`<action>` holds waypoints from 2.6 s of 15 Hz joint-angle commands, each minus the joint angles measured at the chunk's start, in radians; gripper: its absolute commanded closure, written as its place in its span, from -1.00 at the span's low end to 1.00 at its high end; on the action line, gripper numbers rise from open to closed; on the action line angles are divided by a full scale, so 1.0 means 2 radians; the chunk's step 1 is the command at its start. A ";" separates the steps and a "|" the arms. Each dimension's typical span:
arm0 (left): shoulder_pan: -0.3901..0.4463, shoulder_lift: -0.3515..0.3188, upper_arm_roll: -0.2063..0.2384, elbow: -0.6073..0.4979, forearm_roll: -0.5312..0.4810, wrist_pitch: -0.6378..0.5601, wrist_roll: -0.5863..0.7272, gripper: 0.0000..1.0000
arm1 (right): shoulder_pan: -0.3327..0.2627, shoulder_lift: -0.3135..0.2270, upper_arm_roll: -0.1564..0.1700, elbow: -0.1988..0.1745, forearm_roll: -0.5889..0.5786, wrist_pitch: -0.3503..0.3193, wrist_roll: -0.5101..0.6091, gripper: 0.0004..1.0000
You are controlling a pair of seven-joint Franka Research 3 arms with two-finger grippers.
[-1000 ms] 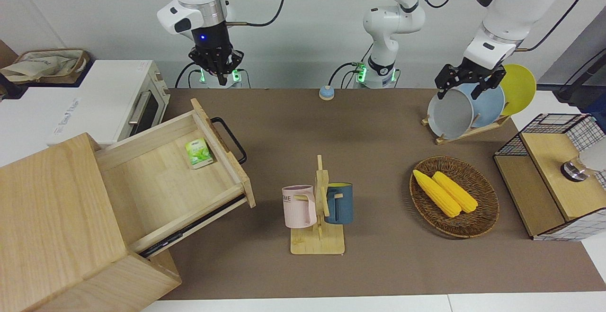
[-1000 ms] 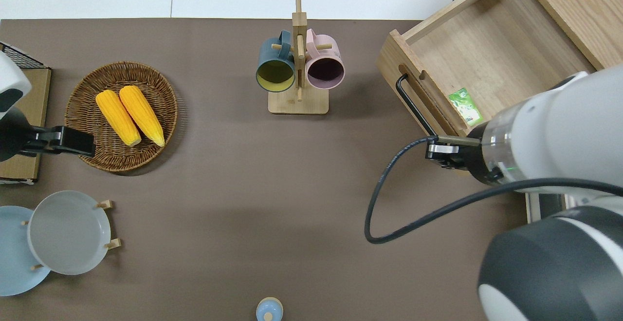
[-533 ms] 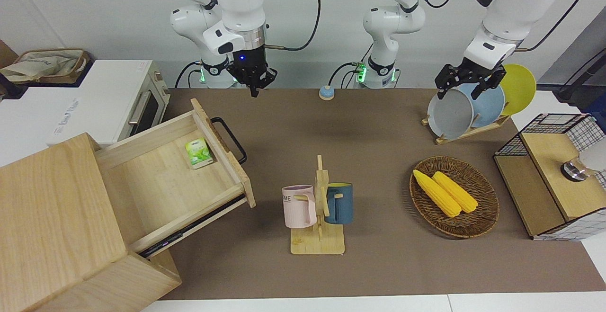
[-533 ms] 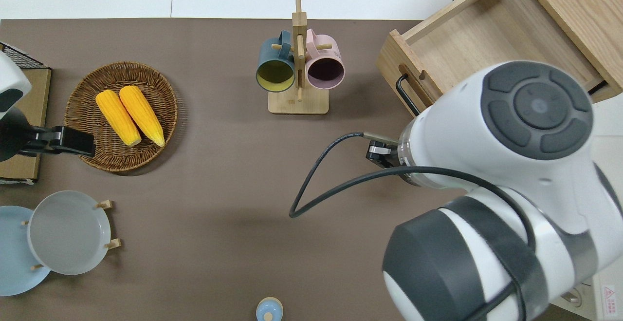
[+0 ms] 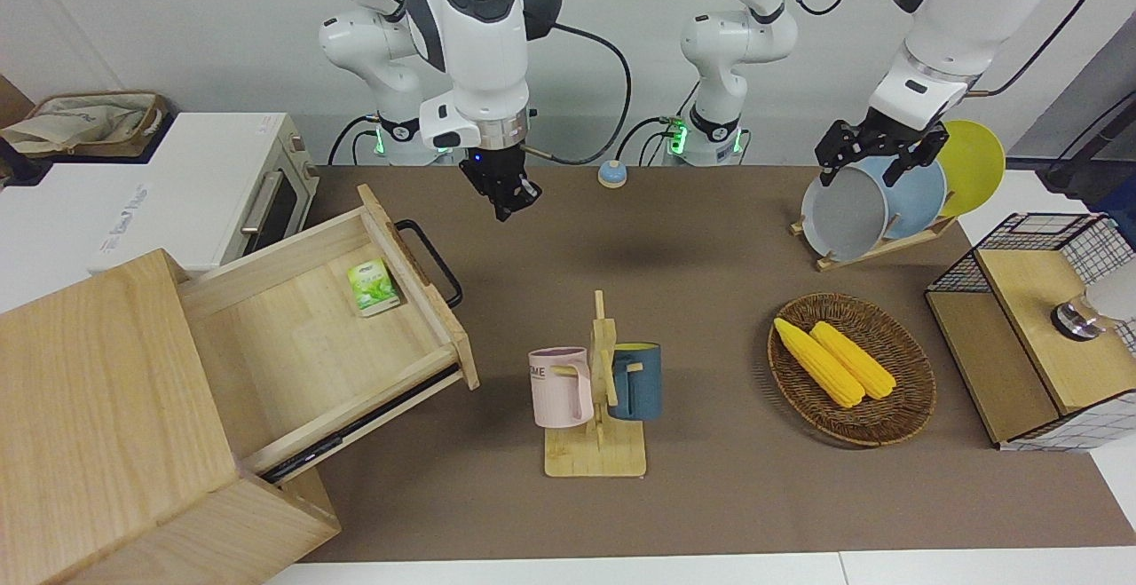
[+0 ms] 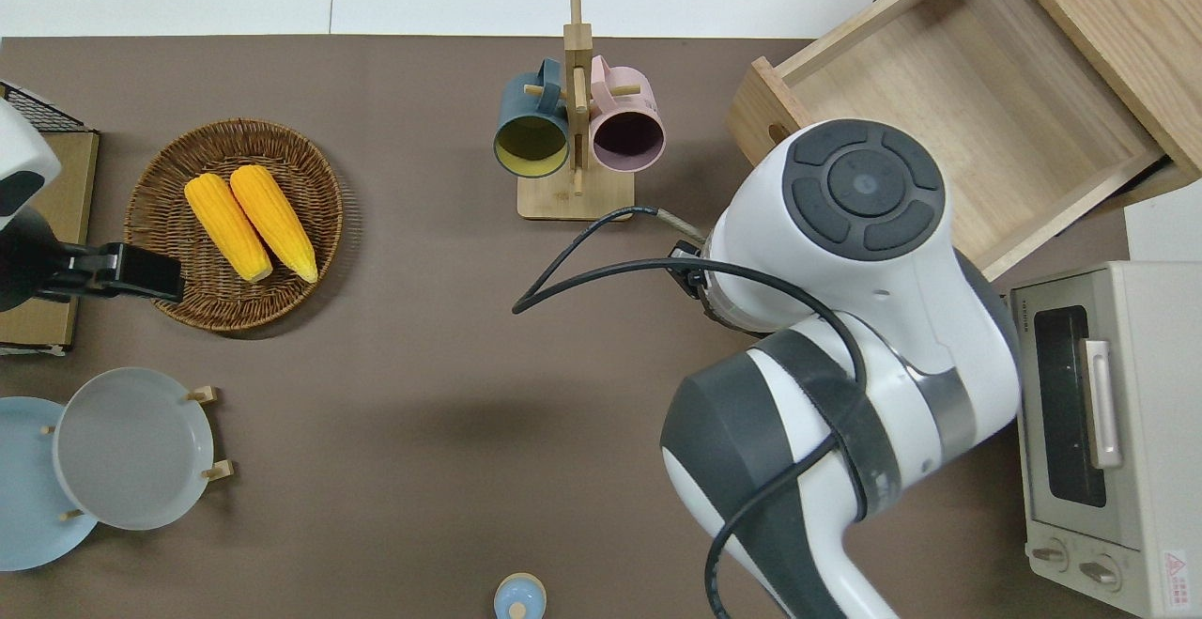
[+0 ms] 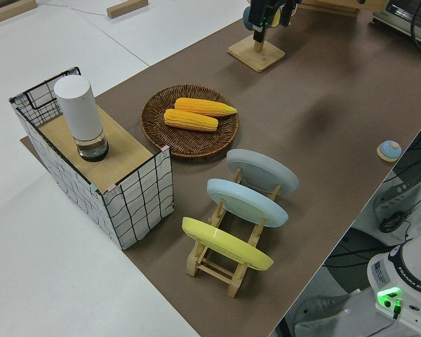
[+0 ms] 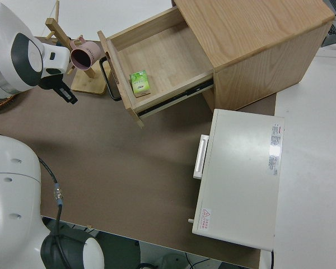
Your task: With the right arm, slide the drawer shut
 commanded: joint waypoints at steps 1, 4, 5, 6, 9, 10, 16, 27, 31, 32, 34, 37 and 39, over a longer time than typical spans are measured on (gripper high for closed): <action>0.003 0.006 -0.004 0.012 0.009 -0.010 0.005 -0.99 | -0.006 0.020 -0.002 -0.008 -0.003 0.037 0.026 1.00; 0.003 0.006 -0.004 0.013 0.009 -0.010 0.004 -0.99 | -0.011 0.033 -0.009 -0.006 -0.005 0.054 0.026 1.00; 0.003 0.006 -0.004 0.013 0.009 -0.010 0.005 -0.99 | -0.012 0.037 -0.012 -0.005 -0.006 0.058 0.026 1.00; 0.003 0.006 -0.004 0.013 0.009 -0.010 0.005 -0.99 | -0.012 0.043 -0.017 -0.003 -0.006 0.060 0.028 1.00; 0.003 0.006 -0.004 0.013 0.009 -0.010 0.005 -0.99 | -0.014 0.050 -0.028 -0.003 -0.007 0.069 0.055 1.00; 0.003 0.006 -0.004 0.013 0.009 -0.010 0.005 -0.99 | -0.014 0.053 -0.027 -0.002 -0.011 0.077 0.072 1.00; 0.003 0.006 -0.004 0.012 0.009 -0.010 0.005 -0.99 | -0.025 0.066 -0.028 0.002 -0.031 0.081 0.077 1.00; 0.003 0.006 -0.004 0.013 0.009 -0.010 0.005 -0.99 | -0.061 0.087 -0.027 0.039 -0.033 0.082 0.076 1.00; 0.003 0.006 -0.004 0.013 0.009 -0.010 0.005 -0.99 | -0.081 0.090 -0.026 0.046 -0.027 0.086 0.077 1.00; 0.003 0.006 -0.004 0.012 0.009 -0.010 0.005 -0.99 | -0.089 0.092 -0.026 0.046 -0.027 0.090 0.073 1.00; 0.003 0.006 -0.004 0.012 0.009 -0.010 0.005 -0.99 | -0.101 0.094 -0.026 0.046 -0.027 0.094 0.051 1.00; 0.003 0.006 -0.004 0.013 0.009 -0.010 0.005 -0.99 | -0.117 0.096 -0.023 0.047 -0.027 0.101 0.029 1.00; 0.003 0.006 -0.004 0.012 0.009 -0.010 0.005 -0.99 | -0.128 0.099 -0.018 0.050 -0.026 0.108 0.018 1.00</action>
